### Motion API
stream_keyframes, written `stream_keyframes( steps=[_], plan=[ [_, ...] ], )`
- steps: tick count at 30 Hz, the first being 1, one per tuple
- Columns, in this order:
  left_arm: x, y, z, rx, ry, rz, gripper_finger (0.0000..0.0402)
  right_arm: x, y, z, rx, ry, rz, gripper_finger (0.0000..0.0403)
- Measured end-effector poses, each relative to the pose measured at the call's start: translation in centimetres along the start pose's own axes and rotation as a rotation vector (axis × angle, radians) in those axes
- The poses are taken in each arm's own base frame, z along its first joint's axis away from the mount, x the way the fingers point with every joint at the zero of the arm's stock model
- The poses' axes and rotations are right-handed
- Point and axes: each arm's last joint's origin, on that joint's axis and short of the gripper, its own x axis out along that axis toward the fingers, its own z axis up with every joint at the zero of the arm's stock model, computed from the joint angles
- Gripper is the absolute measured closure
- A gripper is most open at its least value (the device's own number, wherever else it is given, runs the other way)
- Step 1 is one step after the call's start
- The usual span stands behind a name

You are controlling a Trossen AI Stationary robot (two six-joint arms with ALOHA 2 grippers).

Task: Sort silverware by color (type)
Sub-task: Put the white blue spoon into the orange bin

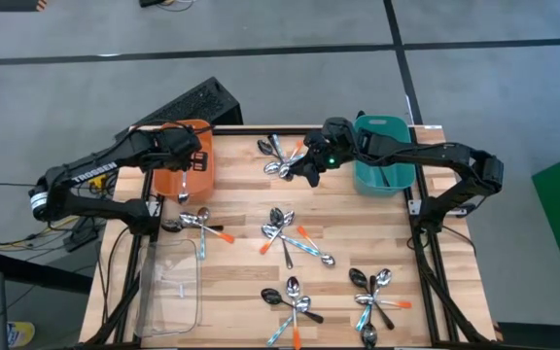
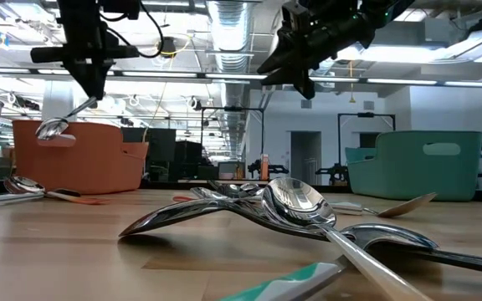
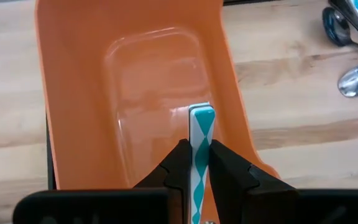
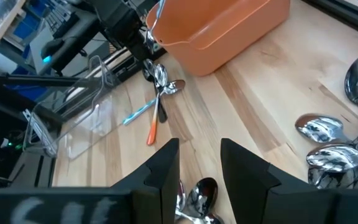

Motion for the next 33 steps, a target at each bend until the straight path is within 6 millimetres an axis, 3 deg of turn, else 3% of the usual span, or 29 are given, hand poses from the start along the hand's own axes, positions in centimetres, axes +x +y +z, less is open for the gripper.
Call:
stream_keyframes(
  steps=[13,24,33],
  plan=[
    [0.0,0.14,-0.11,-0.02,0.009,0.013,0.036,0.02,-0.06,-0.39,0.013,0.037,-0.009,0.0264],
    [-0.01,0.25,-0.12,-0.042,-0.002,0.031,0.0223,0.02,-0.1,-0.51,0.017,0.049,-0.013,0.0245],
    [-0.23,0.24,-0.01,-0.032,-0.002,0.022,0.0205,0.01,-0.14,-0.61,0.022,0.059,-0.017,0.0243]
  ],
)
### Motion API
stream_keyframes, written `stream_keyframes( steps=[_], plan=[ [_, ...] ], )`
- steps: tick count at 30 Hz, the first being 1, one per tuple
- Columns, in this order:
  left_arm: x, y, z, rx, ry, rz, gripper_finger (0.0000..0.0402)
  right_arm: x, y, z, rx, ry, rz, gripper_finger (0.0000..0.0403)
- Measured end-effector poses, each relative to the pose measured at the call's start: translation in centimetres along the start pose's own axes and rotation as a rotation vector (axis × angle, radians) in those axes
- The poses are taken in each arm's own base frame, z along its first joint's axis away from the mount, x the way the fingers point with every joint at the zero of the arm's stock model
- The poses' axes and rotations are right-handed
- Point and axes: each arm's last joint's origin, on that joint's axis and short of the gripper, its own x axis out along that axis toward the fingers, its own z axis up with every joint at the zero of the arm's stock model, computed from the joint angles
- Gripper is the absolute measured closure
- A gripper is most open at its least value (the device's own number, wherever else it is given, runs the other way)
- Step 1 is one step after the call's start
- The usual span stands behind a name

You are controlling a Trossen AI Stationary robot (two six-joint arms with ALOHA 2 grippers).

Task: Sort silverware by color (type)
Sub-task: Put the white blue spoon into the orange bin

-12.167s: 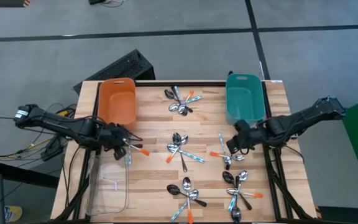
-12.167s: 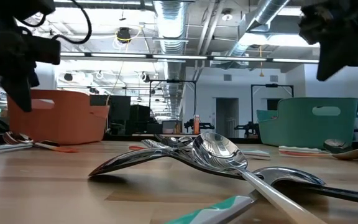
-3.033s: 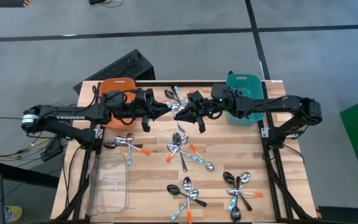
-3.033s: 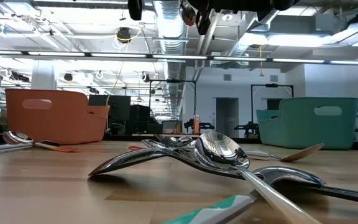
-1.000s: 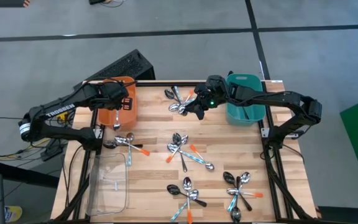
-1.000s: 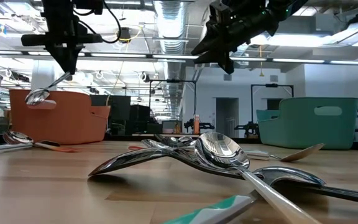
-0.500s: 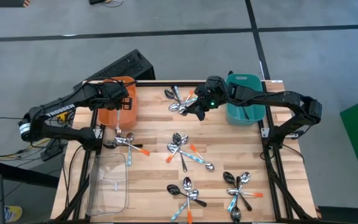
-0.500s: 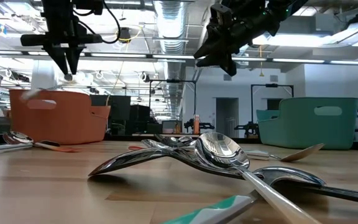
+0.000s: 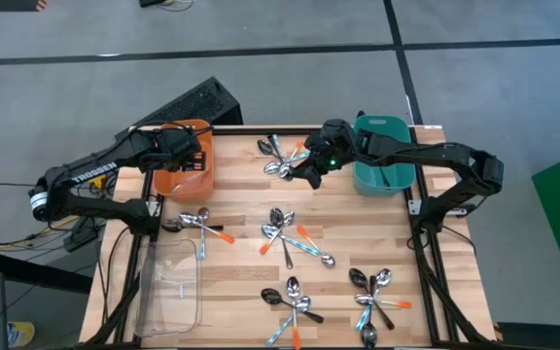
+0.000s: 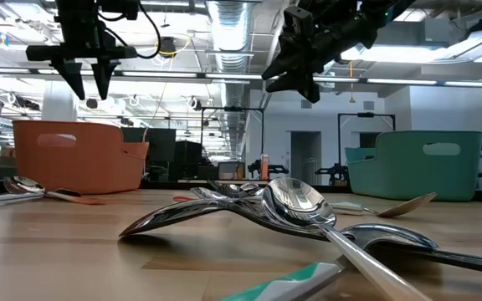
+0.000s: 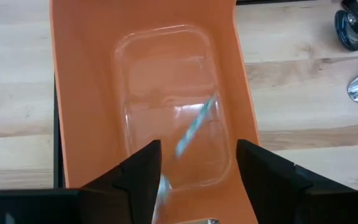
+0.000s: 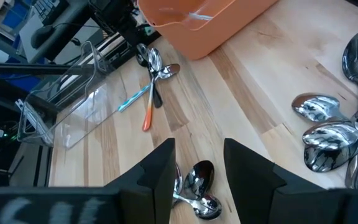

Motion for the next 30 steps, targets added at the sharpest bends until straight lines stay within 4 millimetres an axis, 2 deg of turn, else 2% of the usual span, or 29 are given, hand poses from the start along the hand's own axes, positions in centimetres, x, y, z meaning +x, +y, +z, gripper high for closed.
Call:
stream_keyframes(
  steps=[8,14,22,27,30],
  plan=[
    [-2.1,-0.1,1.3,0.033,-0.081,-0.041,0.0204,-0.1,-0.3,0.1,0.005,-0.005,-0.006,0.0243],
    [-2.5,-0.4,1.5,0.072,-0.11,-0.078,0.0205,-0.1,-0.3,0.1,0.007,-0.006,-0.019,0.0243],
    [-4.4,-3.9,1.0,0.199,-0.268,-0.366,0.0217,0.0,-0.7,-0.9,0.028,0.027,-0.222,0.0243],
    [-5.7,-5.5,0.7,0.288,-0.373,-0.504,0.0225,-0.1,-0.9,-1.4,0.03,0.085,-0.25,0.0247],
    [-6.3,-6.1,0.6,0.325,-0.42,-0.555,0.0227,0.0,-0.7,-1.6,-0.063,0.1,-0.239,0.0251]
  ],
)
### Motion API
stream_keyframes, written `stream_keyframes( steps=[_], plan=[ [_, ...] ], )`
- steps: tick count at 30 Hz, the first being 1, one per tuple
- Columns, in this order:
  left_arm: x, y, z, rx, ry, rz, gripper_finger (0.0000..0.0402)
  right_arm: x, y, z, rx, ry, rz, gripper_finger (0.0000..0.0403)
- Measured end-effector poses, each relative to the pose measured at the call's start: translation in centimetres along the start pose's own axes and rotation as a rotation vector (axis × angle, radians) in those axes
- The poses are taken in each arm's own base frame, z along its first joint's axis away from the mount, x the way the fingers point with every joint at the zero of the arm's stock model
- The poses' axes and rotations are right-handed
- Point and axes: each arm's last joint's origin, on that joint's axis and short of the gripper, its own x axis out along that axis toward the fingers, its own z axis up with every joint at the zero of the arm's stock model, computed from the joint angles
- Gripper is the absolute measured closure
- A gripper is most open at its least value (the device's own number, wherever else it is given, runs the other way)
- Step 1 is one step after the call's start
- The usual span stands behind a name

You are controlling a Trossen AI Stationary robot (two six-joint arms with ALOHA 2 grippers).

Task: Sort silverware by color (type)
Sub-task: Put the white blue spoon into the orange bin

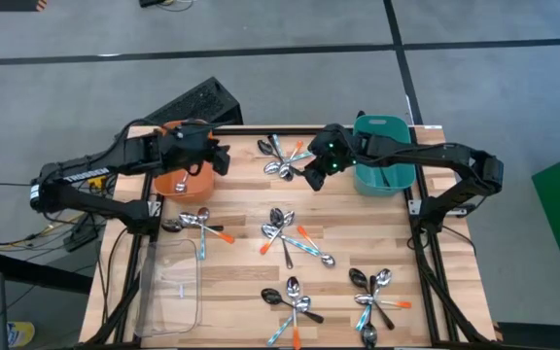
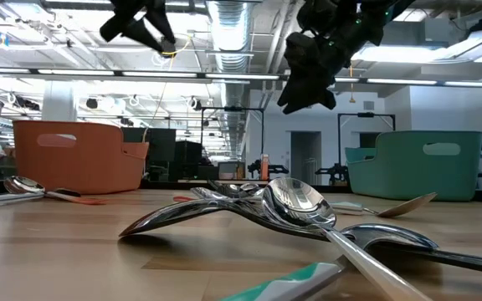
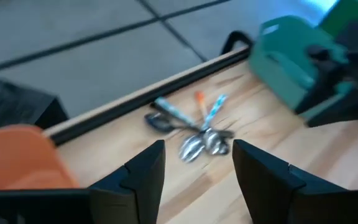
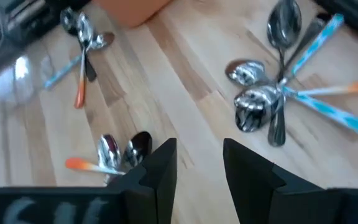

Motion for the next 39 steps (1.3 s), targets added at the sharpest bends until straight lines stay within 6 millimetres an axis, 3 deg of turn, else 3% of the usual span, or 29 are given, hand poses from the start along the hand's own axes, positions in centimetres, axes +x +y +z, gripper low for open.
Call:
stream_keyframes(
  steps=[8,15,20,28,33,36,39],
  plan=[
    [0.0,-0.7,0.3,-0.046,-0.026,-0.059,0.0228,0.2,2.2,0.1,-0.222,-0.065,0.058,0.0263],
    [0.2,-0.3,0.2,0.062,-0.018,-0.029,0.0228,1.2,2.3,-0.3,0.12,-0.044,0.016,0.0283],
    [0.7,0.3,0.5,0.076,0.043,-0.112,0.0228,2.5,2.0,-1.3,0.292,0.021,-0.068,0.0285],
    [-0.5,1.5,1.4,0.086,0.07,-0.134,0.0228,4.1,1.5,-2.9,0.357,0.133,-0.182,0.0285],
    [-1.7,2.0,3.1,0.168,-0.061,-0.044,0.0228,4.9,0.8,-4.0,0.36,0.24,-0.275,0.0285],
    [-2.0,1.9,3.7,0.176,-0.119,-0.015,0.0228,4.9,1.1,-3.4,0.33,0.328,-0.323,0.0285],
    [-1.7,1.8,3.7,0.149,-0.128,-0.033,0.0228,4.5,1.8,-1.4,0.273,0.356,-0.375,0.0285]
  ],
)
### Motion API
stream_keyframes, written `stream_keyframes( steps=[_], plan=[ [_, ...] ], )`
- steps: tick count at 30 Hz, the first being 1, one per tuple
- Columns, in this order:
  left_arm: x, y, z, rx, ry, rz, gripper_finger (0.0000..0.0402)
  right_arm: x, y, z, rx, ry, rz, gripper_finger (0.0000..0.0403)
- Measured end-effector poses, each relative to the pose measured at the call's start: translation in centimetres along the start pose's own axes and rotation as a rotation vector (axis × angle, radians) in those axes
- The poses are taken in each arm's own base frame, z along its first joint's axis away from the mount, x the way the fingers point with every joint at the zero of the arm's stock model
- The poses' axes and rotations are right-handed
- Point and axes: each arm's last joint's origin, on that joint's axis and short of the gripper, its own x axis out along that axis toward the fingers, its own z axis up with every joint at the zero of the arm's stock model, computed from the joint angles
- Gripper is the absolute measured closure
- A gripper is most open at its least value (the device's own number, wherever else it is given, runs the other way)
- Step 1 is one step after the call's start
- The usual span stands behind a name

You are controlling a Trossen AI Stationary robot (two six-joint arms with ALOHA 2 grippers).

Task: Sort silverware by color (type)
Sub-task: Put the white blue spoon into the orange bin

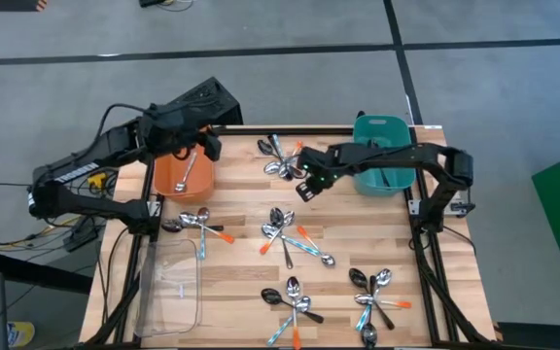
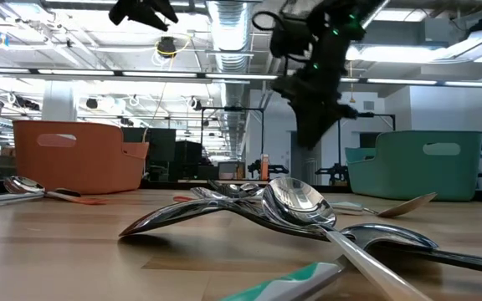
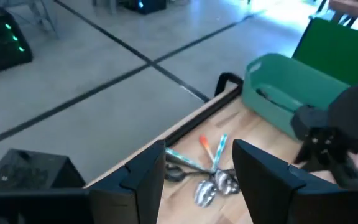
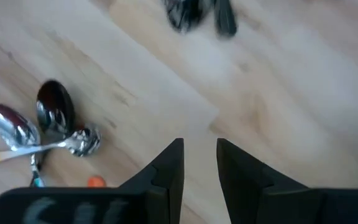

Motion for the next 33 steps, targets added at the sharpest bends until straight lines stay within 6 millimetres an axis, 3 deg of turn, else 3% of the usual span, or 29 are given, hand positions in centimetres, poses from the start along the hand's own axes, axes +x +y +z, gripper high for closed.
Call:
stream_keyframes(
  steps=[4,10,14,17,23,28,33],
  plan=[
    [1.0,-0.1,-1.6,0.008,0.07,0.008,0.0228,-0.3,0.8,2.1,0.004,-0.025,0.001,0.0285],
    [1.6,-0.5,-4.3,0.0,0.144,-0.086,0.0228,2.7,0.9,3.1,0.048,0.013,-0.019,0.0285],
    [1.7,-0.5,-4.9,0.015,0.155,-0.087,0.0228,4.1,0.2,3.7,0.054,0.036,-0.014,0.0285],
    [1.5,-0.4,-4.9,0.02,0.151,-0.09,0.0228,3.7,-0.3,4.5,0.022,0.055,0.023,0.0285],
    [0.4,-0.3,-4.5,-0.03,0.15,-0.167,0.0228,2.4,-0.5,6.5,-0.388,-0.008,0.117,0.0285],
    [-2.4,0.4,-2.6,-0.055,0.041,-0.196,0.0228,3.3,-1.9,8.5,-0.676,-0.063,0.08,0.0285],
    [-3.4,1.2,-2.7,-0.062,0.019,-0.126,0.0228,3.8,-3.3,10.1,-0.959,-0.128,0.061,0.0285]
  ],
)
